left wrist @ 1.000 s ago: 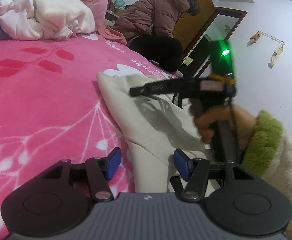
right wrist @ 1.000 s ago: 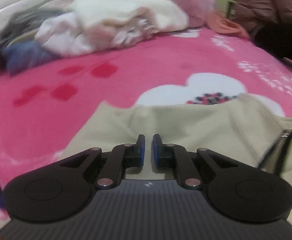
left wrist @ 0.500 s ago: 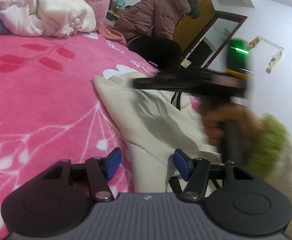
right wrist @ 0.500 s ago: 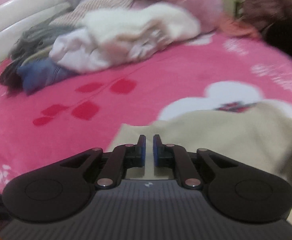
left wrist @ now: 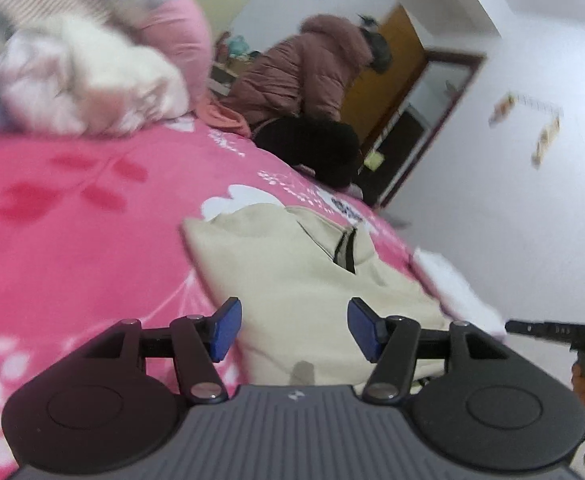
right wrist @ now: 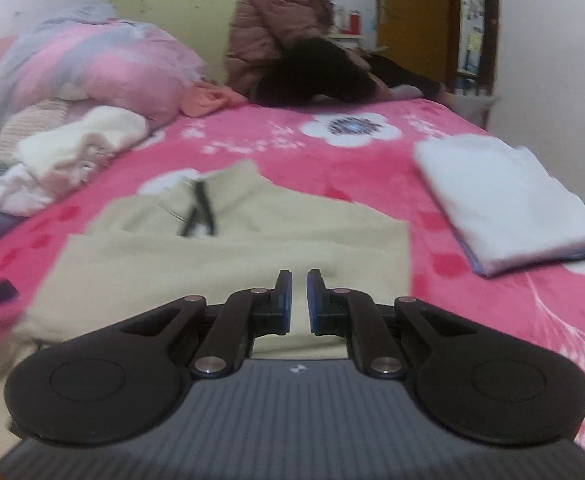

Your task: Fold clothes

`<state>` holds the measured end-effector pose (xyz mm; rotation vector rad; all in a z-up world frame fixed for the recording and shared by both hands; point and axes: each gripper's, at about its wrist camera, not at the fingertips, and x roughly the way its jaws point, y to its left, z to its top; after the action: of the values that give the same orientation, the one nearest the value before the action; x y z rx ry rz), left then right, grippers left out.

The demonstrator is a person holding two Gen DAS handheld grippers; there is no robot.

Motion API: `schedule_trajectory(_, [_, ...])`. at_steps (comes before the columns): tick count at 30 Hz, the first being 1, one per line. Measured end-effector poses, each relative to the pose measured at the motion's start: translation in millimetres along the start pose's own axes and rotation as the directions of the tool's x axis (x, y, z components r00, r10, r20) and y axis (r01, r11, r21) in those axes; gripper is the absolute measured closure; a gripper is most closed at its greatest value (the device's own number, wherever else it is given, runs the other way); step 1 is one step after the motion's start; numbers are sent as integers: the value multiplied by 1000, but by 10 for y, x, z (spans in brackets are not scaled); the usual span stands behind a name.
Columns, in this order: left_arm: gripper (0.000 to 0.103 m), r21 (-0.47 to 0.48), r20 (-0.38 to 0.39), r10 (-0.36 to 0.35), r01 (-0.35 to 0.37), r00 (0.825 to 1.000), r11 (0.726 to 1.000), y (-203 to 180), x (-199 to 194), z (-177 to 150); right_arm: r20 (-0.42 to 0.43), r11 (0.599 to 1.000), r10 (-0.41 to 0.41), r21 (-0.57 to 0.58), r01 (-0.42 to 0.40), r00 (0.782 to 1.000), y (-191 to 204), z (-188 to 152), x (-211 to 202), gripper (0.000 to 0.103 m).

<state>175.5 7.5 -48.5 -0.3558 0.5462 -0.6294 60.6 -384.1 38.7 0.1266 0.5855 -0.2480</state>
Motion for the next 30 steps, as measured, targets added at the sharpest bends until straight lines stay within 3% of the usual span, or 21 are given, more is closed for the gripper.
schedule_trajectory(3, [44,120,-65,31,-23,997,993,-225,162,38,-4,1000,-8,25,8,1000,-114,-102,137,97])
schedule_trajectory(7, [47,187,-168,106,-73,980,980,-248,400,-111,-10,997,-6,74,7,1000,-242,-210,311,97])
schedule_trajectory(15, [46,267,-155,144,-99,977,959,-327,420,-190,-21,985,-2,172,6,1000,-495,-423,656,97])
schedule_trajectory(20, [46,295,-155,170,-119,973,948,-378,425,-193,75,987,33,156,-44,997,-419,-221,609,96])
schedule_trajectory(22, [46,306,-157,182,-127,971,943,-403,434,-193,55,987,36,152,-44,998,-423,-233,775,96])
schedule_trajectory(24, [46,329,-156,199,-139,967,934,-438,453,-206,-33,989,14,146,-9,999,-445,-353,1051,97])
schedule_trajectory(26, [46,347,-155,213,-148,965,926,-466,461,-213,8,991,24,132,-25,1000,-455,-508,1138,97])
schedule_trajectory(30, [45,376,-153,246,-174,957,910,-530,458,-191,13,992,13,125,-15,1000,-433,-501,1096,97])
